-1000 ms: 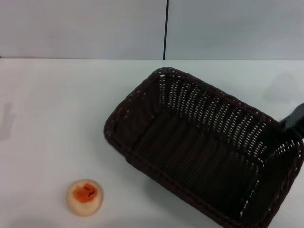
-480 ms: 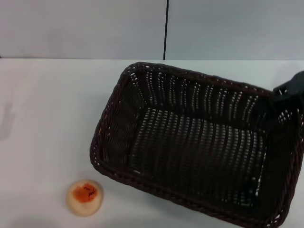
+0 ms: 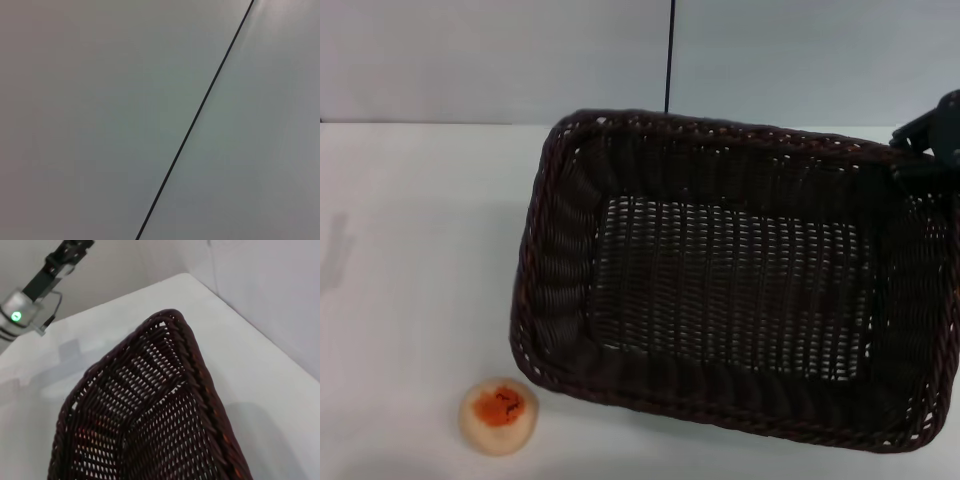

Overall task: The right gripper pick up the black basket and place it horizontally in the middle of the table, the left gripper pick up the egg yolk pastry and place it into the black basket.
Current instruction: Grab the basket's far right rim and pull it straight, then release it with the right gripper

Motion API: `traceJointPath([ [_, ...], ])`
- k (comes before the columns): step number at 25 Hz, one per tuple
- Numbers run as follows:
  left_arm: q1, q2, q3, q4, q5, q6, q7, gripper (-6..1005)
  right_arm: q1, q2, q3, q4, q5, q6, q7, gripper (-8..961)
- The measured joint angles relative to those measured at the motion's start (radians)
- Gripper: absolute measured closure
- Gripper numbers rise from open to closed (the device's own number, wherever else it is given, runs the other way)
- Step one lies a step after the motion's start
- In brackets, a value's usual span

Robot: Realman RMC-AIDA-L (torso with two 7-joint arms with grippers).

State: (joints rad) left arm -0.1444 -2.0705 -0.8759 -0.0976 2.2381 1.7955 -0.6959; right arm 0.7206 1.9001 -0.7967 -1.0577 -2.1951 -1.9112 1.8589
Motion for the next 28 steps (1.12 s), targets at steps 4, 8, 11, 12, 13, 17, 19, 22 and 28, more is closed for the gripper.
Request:
traceJointPath([
  [4,0.005,0.001,0.000,-0.007,0.000,0.001,-0.001,186,0.008,0.000,-0.012,0.008,-0.009,0.003,-0.089,701],
  [8,0.008,0.001,0.000,-0.007,0.000,0.001,-0.011,186,0.015,0.007,-0.013,0.021,-0.015,0.007,-0.150,694],
  [11,0.011,0.001,0.002,-0.007,0.000,0.003,-0.015,185,0.020,0.008,-0.020,0.042,-0.015,0.018,-0.177,688],
  [12,0.011,0.001,0.002,-0.007,0.000,0.003,-0.015,185,0.022,0.008,-0.022,0.050,-0.015,0.023,-0.184,686],
  [13,0.015,0.000,0.005,-0.007,0.000,0.004,-0.015,185,0.025,0.008,-0.024,0.060,-0.016,0.026,-0.191,684],
  [17,0.019,-0.001,0.006,-0.007,0.003,0.005,-0.016,185,0.029,0.009,-0.031,0.083,-0.026,0.042,-0.219,677],
  [19,0.023,-0.002,0.007,-0.007,0.006,0.005,-0.016,185,0.029,0.011,-0.043,0.086,-0.028,0.049,-0.222,673],
  [22,0.024,-0.002,0.007,-0.007,0.006,0.005,-0.016,185,0.030,0.015,-0.051,0.092,-0.028,0.058,-0.223,667],
  [28,0.029,-0.001,0.017,-0.007,0.008,0.003,-0.030,186,0.037,0.027,-0.052,0.098,-0.028,0.106,-0.237,656],
])
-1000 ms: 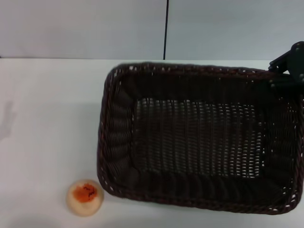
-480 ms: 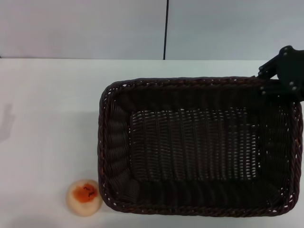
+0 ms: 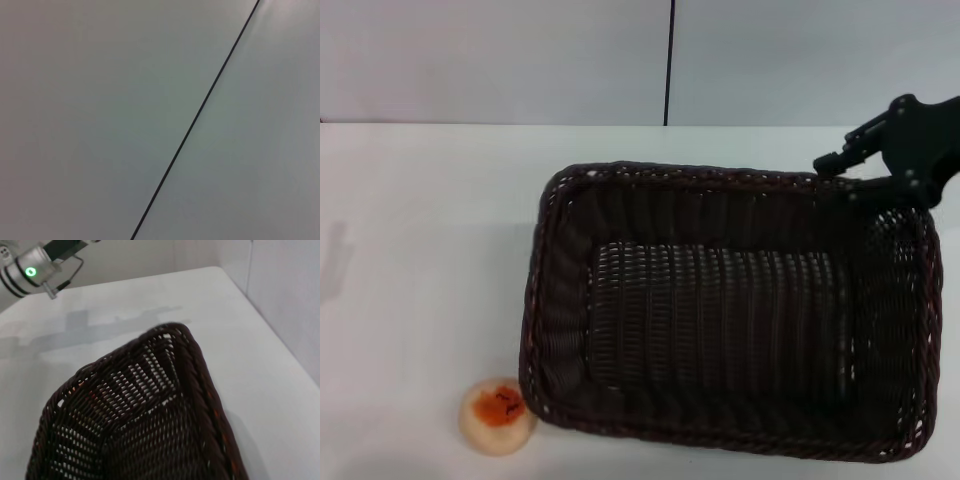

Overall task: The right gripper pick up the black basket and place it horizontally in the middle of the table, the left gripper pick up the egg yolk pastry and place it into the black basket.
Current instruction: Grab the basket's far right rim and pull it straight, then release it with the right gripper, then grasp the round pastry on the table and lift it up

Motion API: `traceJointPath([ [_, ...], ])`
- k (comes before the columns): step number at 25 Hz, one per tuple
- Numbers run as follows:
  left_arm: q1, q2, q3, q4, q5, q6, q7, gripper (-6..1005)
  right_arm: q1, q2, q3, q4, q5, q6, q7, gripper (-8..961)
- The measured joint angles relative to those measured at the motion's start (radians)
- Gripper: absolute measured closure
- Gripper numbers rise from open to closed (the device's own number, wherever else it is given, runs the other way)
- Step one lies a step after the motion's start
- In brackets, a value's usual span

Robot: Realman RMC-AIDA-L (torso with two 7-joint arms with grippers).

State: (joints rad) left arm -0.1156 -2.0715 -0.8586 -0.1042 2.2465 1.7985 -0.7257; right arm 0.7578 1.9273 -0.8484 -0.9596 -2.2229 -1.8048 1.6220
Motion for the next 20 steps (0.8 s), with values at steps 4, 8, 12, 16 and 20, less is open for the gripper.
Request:
traceJointPath([
  [4,0.004,0.000,0.010,0.000,0.000,-0.002,0.000,186,0.027,0.008,0.002,0.001,0.007,0.024,-0.022,648],
  [8,0.016,0.001,0.035,0.000,0.001,-0.003,0.000,186,0.075,0.019,0.013,0.003,0.022,0.067,-0.056,631],
  [12,0.022,0.002,0.073,0.010,0.002,-0.004,0.000,187,0.099,0.024,0.015,0.028,0.095,0.134,-0.090,627],
  [16,0.026,0.010,0.158,0.052,0.003,0.011,0.001,187,0.009,0.064,0.052,0.032,0.276,0.215,-0.146,627],
  [20,0.012,0.012,0.293,0.146,0.003,0.048,0.010,187,-0.154,0.112,0.123,0.048,0.508,0.281,-0.211,627],
])
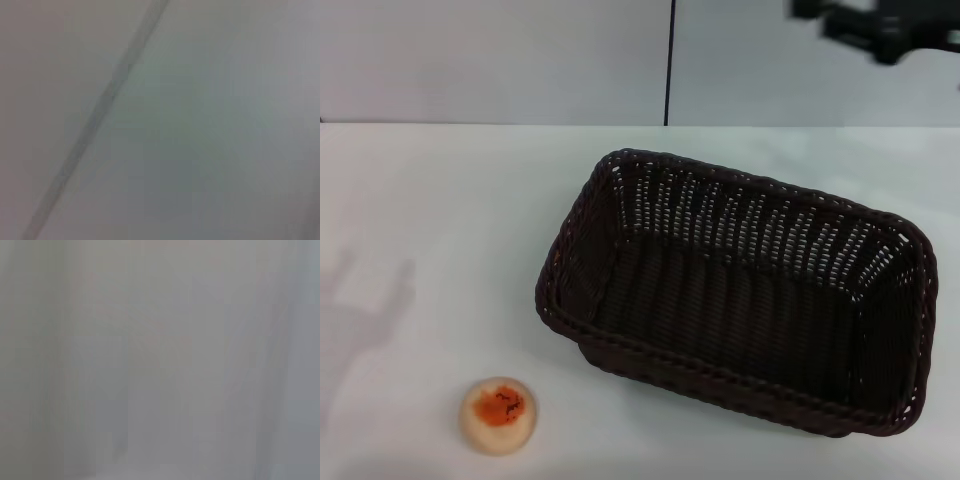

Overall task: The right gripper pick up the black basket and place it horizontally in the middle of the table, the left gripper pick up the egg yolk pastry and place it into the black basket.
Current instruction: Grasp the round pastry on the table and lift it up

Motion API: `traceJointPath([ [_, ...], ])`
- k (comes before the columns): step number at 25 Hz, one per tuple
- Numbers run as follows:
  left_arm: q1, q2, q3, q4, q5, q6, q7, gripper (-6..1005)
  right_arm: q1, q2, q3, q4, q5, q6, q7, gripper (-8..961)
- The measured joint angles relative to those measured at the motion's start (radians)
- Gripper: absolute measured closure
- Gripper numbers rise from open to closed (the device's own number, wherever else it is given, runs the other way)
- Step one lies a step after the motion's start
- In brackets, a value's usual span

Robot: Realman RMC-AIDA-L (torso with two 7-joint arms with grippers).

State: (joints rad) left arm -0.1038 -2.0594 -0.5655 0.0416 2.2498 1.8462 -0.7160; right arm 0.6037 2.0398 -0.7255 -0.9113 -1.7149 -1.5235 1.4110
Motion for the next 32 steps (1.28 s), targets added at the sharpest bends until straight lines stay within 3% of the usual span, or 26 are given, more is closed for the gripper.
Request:
traceJointPath([
  [2,-0.018,0.002,0.133,0.066,0.000,0.021,0.002,188,-0.076,0.011,0.042,0.039,0.107,0.022,-0.034,627],
  [4,-0.018,0.002,0.133,0.066,0.000,0.021,0.002,188,-0.141,0.015,0.090,0.095,0.196,0.037,-0.077,628],
  [5,-0.034,0.003,0.277,0.120,0.000,0.033,0.002,188,-0.162,0.016,0.111,0.120,0.226,0.041,-0.097,628],
  [6,-0.034,0.003,0.277,0.120,0.000,0.033,0.002,188,-0.190,0.017,0.147,0.162,0.265,0.051,-0.134,628],
  [7,-0.044,0.003,0.374,0.147,0.000,0.033,0.002,188,-0.211,0.017,0.185,0.208,0.293,0.059,-0.172,628],
  [9,-0.044,0.003,0.374,0.147,0.000,0.033,0.002,188,-0.243,0.015,0.253,0.284,0.328,0.067,-0.235,628],
  [11,-0.058,0.003,0.529,0.164,0.000,-0.001,0.005,188,-0.267,0.012,0.325,0.348,0.344,0.069,-0.287,628],
  [14,-0.065,0.003,0.599,0.167,0.000,-0.020,0.005,189,-0.288,0.011,0.429,0.413,0.347,0.069,-0.330,628],
  [19,-0.066,0.003,0.640,0.180,-0.001,-0.034,-0.001,189,-0.296,0.015,0.518,0.460,0.348,0.069,-0.365,628],
  [26,-0.041,0.002,0.685,0.191,0.011,-0.118,-0.004,336,-0.284,0.012,0.528,0.469,0.349,0.091,-0.377,627],
  [32,-0.026,0.001,0.686,0.192,0.035,-0.149,-0.005,365,-0.262,0.013,0.524,0.470,0.349,0.121,-0.388,627],
])
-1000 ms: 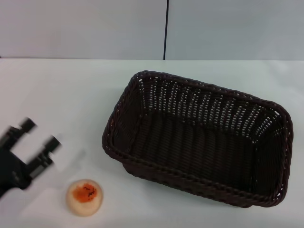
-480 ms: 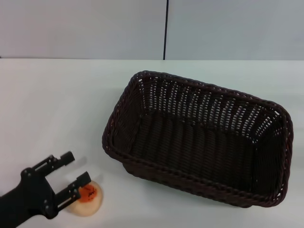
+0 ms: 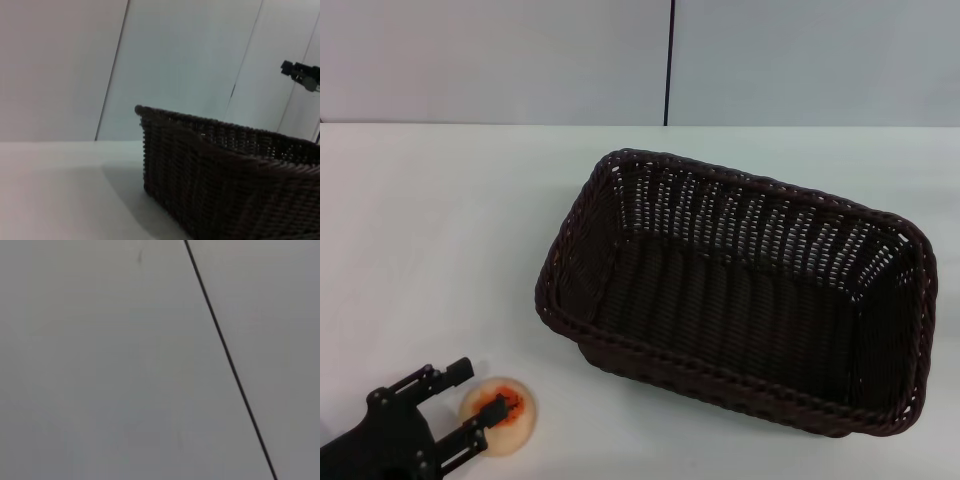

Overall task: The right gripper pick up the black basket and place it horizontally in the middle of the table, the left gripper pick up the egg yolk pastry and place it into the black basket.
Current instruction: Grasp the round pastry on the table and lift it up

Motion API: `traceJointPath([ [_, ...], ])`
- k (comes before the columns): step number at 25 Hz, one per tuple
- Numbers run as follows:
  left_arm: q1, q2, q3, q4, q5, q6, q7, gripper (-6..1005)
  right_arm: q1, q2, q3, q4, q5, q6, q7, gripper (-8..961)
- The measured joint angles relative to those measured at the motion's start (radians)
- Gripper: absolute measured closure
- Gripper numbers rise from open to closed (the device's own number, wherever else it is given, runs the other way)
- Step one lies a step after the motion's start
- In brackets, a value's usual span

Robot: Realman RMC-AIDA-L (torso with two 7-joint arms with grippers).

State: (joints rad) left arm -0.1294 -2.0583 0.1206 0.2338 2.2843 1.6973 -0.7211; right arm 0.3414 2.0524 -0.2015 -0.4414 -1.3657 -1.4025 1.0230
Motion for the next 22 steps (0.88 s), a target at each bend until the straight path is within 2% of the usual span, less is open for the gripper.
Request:
traceJointPath([
  [16,0.001,-0.002,0.002,-0.010,0.015,-0.033,0.010,587,0.031,-0.010,-0.004,0.043,-0.010,0.034,-0.051,627],
  [22,-0.011,-0.002,-0.005,-0.014,0.009,-0.006,0.011,750,0.031,-0.010,-0.006,0.052,-0.010,0.047,-0.068,627],
])
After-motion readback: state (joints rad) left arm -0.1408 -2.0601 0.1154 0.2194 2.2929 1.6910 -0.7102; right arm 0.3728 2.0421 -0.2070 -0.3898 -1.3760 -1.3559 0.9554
